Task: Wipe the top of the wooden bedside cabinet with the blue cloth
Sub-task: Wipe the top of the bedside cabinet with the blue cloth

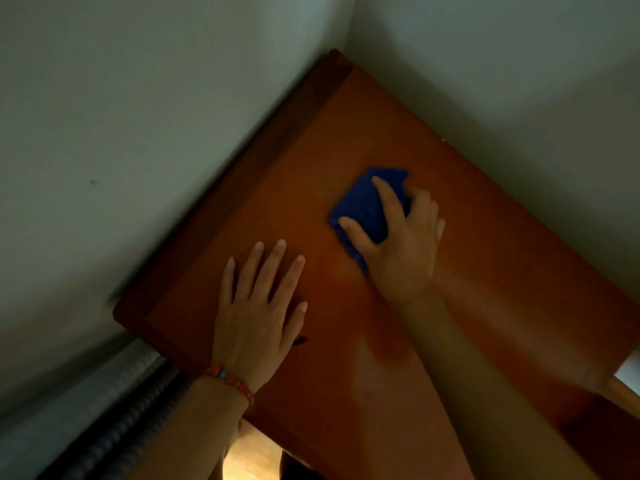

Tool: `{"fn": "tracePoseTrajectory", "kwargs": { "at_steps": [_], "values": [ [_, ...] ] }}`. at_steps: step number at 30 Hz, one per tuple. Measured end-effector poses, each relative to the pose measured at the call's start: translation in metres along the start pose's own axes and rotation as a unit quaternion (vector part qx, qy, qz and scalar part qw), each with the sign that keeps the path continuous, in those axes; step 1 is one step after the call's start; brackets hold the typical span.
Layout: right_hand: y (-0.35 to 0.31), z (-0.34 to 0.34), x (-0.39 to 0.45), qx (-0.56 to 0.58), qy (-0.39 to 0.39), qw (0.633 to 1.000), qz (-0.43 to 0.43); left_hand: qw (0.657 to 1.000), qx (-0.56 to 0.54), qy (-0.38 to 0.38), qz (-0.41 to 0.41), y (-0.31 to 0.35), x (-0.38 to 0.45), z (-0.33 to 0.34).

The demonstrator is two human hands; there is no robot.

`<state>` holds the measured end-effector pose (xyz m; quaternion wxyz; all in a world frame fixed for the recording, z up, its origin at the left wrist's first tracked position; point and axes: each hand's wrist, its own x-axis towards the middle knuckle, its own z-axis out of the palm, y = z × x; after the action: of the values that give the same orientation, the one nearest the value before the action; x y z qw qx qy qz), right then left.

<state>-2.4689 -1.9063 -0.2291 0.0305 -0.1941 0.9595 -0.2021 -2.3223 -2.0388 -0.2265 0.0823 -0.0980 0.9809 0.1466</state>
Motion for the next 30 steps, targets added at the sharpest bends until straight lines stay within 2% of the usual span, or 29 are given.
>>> {"fn": "tracePoseTrajectory", "kwargs": {
  "at_steps": [4,7,14,20,23,27,30],
  "values": [
    [-0.004,0.006,0.069,-0.012,0.024,1.0,-0.015,1.0,0.01,-0.01,0.01,0.0,0.003,0.002],
    [-0.015,0.011,0.115,-0.018,-0.02,0.999,-0.021,1.0,0.009,-0.016,0.006,-0.001,0.002,0.005],
    [0.003,0.0,0.053,-0.011,0.022,1.0,-0.004,1.0,-0.006,-0.011,0.007,-0.002,0.003,0.004],
    [-0.023,0.019,0.128,0.011,0.037,0.998,0.051,1.0,0.001,0.003,0.02,-0.006,0.003,0.009],
    [-0.024,0.018,0.103,0.022,0.042,0.998,0.049,1.0,0.002,0.006,0.02,-0.006,0.002,0.008],
    [-0.03,0.013,0.015,0.021,0.012,0.999,0.024,1.0,-0.014,0.009,0.012,-0.012,0.0,0.002],
    [-0.036,0.017,0.025,0.012,0.006,1.0,0.012,1.0,-0.007,0.018,-0.011,-0.026,-0.009,-0.001]
  ]
}}
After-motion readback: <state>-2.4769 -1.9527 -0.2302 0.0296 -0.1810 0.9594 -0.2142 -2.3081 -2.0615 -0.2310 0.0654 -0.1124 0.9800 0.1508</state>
